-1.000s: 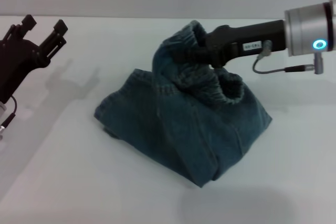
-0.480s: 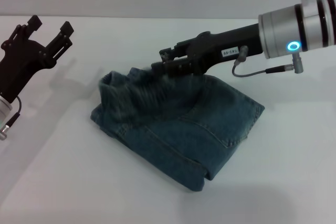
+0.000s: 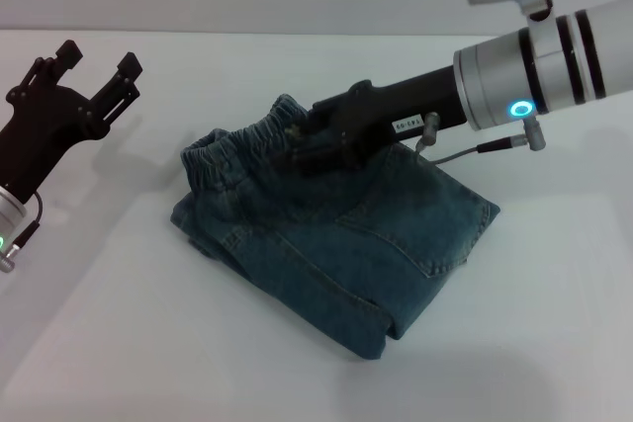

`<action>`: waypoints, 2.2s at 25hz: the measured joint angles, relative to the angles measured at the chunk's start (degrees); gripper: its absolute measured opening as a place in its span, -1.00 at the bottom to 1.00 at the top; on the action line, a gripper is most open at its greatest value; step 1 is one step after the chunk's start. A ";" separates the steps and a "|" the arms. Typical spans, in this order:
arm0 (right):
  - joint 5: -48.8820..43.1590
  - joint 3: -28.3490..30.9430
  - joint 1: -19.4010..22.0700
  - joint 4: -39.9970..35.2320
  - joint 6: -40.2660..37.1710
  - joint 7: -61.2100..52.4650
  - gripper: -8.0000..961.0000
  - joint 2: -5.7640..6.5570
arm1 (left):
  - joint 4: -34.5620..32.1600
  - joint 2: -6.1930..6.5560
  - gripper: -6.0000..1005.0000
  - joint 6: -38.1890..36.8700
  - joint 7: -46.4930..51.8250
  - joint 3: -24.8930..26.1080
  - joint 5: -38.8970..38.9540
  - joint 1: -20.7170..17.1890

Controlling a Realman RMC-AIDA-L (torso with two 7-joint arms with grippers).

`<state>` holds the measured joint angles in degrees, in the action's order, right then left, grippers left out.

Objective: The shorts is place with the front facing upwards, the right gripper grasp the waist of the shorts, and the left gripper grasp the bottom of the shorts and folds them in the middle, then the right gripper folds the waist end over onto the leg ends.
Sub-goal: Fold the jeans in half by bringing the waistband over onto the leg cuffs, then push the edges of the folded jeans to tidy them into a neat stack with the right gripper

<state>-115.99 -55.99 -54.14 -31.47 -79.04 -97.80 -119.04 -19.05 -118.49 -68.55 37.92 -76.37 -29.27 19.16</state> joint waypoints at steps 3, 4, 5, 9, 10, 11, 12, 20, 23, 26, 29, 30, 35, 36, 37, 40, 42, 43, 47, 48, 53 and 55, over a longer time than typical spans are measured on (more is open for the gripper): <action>0.30 -1.70 0.22 1.06 2.72 -0.01 0.07 -0.07 | 0.31 0.02 0.65 0.00 -0.05 0.06 0.00 0.16; 0.65 -2.22 0.28 1.86 4.34 0.10 0.07 -0.10 | 0.40 0.02 0.65 0.00 -0.07 0.06 0.00 0.23; 1.01 -2.67 0.31 2.63 5.70 0.33 0.07 -0.12 | 0.45 0.02 0.65 0.00 -0.09 0.06 0.00 0.35; 4.95 -6.17 0.00 6.98 13.00 3.52 0.07 -0.39 | 0.51 0.02 0.65 0.03 -0.11 0.06 0.00 0.53; 6.42 -7.23 -0.08 7.87 14.64 4.46 0.07 -0.46 | 0.51 0.01 0.65 0.03 -0.12 0.04 0.00 0.55; 8.47 -8.74 -0.17 8.80 16.33 5.52 0.07 -0.50 | 0.51 -0.01 0.65 0.03 -0.13 0.03 0.00 0.56; 10.41 -10.12 -0.26 9.43 17.62 6.46 0.07 -0.54 | 0.51 -0.03 0.65 0.01 -0.13 0.04 0.00 0.56; 21.73 -18.66 -0.74 11.43 25.76 9.99 0.06 -0.72 | 1.41 -0.12 0.65 -0.06 -0.14 0.07 -0.01 0.63; 22.38 -19.04 -1.11 12.22 28.60 9.99 0.06 -0.75 | 1.79 -0.18 0.65 -0.08 -0.14 0.29 0.00 0.63; 24.12 -19.80 -1.52 13.13 30.80 10.00 0.06 -0.75 | 1.88 -0.19 0.65 -0.09 -0.14 0.39 0.00 0.62; 25.88 -21.74 -1.60 13.28 32.75 9.99 0.06 -0.75 | 1.91 -0.18 0.65 -0.10 -0.14 0.41 0.00 0.55; 26.41 -22.53 -1.63 13.31 33.45 9.99 0.06 -0.75 | 1.91 -0.17 0.65 -0.10 -0.13 0.42 0.00 0.54; 28.05 -24.98 -1.79 13.43 36.23 9.56 0.06 -0.75 | 1.91 -0.15 0.65 -0.10 -0.13 0.44 0.00 0.52; 28.18 -25.08 -1.80 13.48 36.64 9.49 0.06 -0.75 | 1.91 -0.15 0.65 -0.10 -0.13 0.44 0.00 0.52; 28.30 -25.08 -1.79 13.51 37.10 9.46 0.06 -0.75 | 1.92 -0.16 0.65 -0.10 -0.13 0.44 0.00 0.52; 28.46 -25.10 -1.36 13.16 38.14 9.42 0.06 -0.75 | 2.04 -0.15 0.65 -0.10 -0.13 0.44 0.04 0.48; 28.49 -25.11 -0.56 12.13 37.82 9.42 0.06 -0.75 | 2.09 -0.15 0.65 -0.12 -0.13 0.48 0.67 0.42; 28.49 -25.11 0.07 11.32 37.16 9.42 0.06 -0.73 | 2.09 -0.13 0.65 -0.38 -0.13 0.49 1.47 0.38; 28.50 -24.83 4.34 5.46 32.37 9.42 0.06 -0.33 | 1.73 0.19 0.65 -2.36 -0.13 0.53 5.01 0.28; 28.50 -24.64 5.82 3.49 30.73 9.41 0.06 -0.25 | 1.72 0.22 0.65 -2.64 -0.14 0.53 5.65 0.27; 28.29 -24.46 12.42 -5.41 18.89 7.02 0.06 0.41 | 1.76 0.25 0.65 -3.48 -1.64 0.53 7.99 0.23; 27.76 -24.44 13.61 -7.26 13.32 4.41 0.06 0.96 | 1.89 0.22 0.65 -3.53 -1.84 0.53 8.29 0.19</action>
<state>-88.23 -80.43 -40.53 -38.73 -65.72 -93.39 -118.09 -17.16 -118.27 -72.08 36.08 -75.84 -20.97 19.35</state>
